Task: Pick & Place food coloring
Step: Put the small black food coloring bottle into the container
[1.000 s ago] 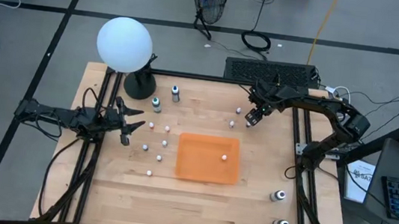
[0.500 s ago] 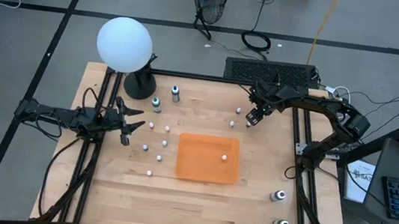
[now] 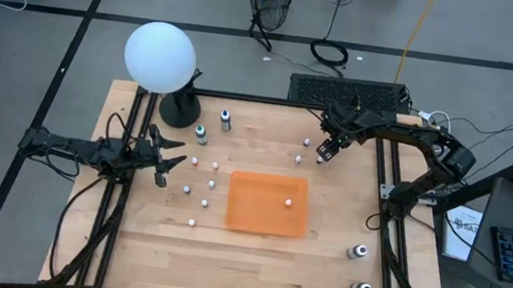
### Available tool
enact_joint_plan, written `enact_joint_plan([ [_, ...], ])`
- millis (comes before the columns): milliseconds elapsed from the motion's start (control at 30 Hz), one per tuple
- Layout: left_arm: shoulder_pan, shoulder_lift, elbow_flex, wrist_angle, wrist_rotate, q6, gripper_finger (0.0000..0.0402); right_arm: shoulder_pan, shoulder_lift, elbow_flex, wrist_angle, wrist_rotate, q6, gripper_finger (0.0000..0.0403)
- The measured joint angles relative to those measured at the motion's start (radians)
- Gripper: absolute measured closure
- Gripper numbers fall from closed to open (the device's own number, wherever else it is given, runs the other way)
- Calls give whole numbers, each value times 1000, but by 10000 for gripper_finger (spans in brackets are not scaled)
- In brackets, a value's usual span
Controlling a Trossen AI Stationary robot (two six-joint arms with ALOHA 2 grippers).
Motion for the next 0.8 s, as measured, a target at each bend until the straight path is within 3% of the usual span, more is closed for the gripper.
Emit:
enact_joint_plan([
  [800, 0, 0, 0, 0, 0, 0, 215, 0, 0, 0, 4, -28, -10, 352],
])
